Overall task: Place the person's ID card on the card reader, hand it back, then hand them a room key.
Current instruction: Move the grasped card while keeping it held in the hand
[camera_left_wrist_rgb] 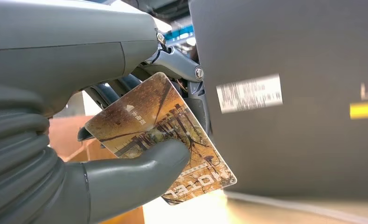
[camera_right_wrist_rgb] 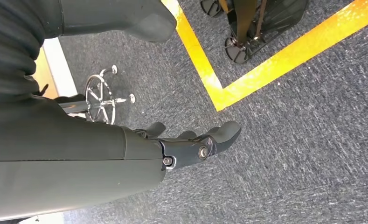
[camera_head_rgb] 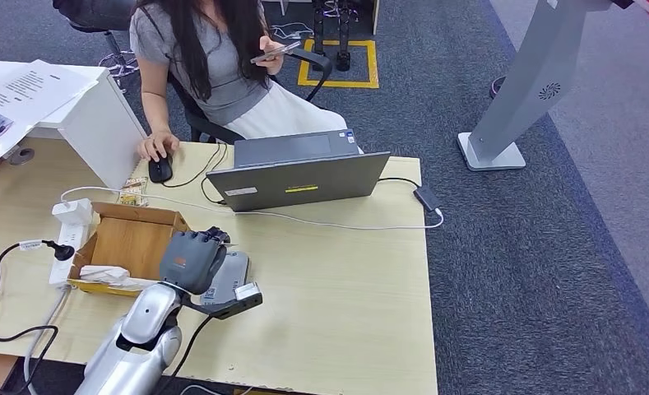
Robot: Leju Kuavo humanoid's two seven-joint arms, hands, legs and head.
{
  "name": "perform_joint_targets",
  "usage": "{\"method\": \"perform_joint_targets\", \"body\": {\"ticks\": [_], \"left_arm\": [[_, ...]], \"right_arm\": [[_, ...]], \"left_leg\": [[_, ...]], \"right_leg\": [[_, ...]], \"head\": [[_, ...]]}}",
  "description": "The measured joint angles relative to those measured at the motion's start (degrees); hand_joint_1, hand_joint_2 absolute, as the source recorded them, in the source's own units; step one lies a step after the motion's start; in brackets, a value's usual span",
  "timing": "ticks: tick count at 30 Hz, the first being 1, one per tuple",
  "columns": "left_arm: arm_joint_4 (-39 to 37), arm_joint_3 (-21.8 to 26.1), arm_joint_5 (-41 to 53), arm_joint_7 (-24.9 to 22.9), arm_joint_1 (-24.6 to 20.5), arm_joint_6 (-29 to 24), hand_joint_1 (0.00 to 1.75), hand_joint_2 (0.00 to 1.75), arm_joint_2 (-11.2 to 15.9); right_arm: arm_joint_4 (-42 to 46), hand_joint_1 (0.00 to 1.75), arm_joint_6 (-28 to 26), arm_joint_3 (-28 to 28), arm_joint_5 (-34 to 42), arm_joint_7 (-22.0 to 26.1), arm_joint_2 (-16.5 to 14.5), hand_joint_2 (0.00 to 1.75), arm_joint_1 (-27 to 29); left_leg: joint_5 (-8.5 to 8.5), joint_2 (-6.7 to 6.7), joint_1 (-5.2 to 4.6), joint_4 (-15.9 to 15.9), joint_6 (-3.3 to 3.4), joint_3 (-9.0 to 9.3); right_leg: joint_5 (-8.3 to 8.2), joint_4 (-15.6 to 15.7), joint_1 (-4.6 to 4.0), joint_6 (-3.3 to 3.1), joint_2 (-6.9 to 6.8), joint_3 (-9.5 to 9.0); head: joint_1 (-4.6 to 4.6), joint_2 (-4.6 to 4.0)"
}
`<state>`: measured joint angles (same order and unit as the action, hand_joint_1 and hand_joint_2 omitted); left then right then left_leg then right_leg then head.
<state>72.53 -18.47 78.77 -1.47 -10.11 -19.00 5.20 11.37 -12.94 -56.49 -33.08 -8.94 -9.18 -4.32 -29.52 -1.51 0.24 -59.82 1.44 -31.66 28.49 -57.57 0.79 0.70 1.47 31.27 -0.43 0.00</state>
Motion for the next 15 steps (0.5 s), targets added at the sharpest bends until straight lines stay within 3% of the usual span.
{"method": "perform_joint_targets", "body": {"ticks": [6,15], "left_arm": [[-0.04,-2.18,0.23,-3.3,0.77,5.56,1.75,1.75,-0.19],[-1.03,-3.32,-1.39,-4.39,0.76,9.39,1.75,1.75,-0.05]], "right_arm": [[0.0,0.0,-0.17,-0.91,0.21,0.1,0.0,1.75,0.01],[0.0,0.0,-0.04,-1.27,0.2,0.31,0.0,1.75,0.01]], "left_leg": [[0.0,0.0,0.0,0.0,0.0,0.01],[0.0,-0.01,0.0,0.0,0.0,0.02]], "right_leg": [[-0.01,0.0,0.0,0.01,-0.01,0.0],[-0.01,0.0,0.0,0.01,-0.01,-0.01]], "head": [[-0.01,0.0],[-0.01,0.0]]}}
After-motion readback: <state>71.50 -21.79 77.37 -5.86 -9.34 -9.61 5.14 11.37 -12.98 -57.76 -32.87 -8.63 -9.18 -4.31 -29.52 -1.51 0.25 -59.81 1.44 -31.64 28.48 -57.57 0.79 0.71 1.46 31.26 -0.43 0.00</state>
